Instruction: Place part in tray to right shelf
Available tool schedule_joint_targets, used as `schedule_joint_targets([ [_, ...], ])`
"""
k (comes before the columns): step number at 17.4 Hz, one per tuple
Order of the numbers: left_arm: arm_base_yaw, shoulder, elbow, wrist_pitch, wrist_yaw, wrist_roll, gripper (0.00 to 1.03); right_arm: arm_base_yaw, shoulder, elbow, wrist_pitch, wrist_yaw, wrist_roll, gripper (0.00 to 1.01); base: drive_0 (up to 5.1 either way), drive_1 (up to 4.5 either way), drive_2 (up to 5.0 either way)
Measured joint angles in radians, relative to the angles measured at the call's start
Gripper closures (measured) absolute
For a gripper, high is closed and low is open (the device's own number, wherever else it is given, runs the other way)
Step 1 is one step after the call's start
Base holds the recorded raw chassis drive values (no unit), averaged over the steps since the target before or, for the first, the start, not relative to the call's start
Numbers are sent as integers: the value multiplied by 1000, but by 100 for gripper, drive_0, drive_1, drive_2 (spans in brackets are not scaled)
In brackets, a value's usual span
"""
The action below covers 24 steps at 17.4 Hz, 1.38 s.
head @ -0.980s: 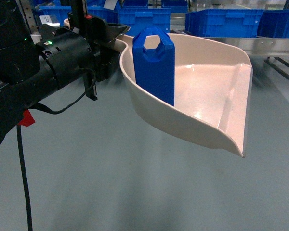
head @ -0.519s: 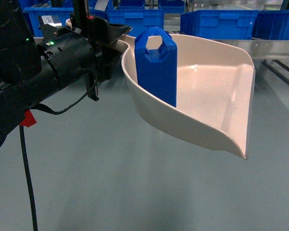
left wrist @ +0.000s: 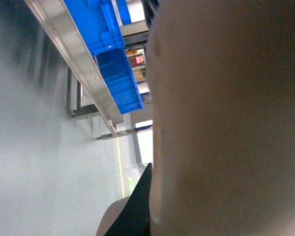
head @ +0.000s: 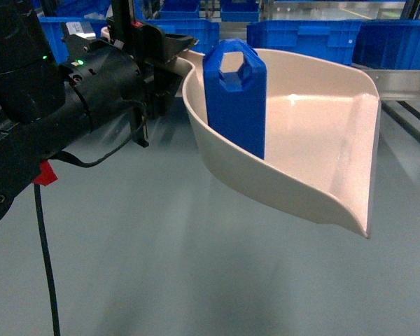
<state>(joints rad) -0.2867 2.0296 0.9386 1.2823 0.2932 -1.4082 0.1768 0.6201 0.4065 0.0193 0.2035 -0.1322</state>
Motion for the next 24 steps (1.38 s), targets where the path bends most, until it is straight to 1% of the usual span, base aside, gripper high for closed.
schedule_joint_targets([
  [24,6,0,0,-1,-2,0,88,0,0,0,0,-2,0,3,7,409,-395],
])
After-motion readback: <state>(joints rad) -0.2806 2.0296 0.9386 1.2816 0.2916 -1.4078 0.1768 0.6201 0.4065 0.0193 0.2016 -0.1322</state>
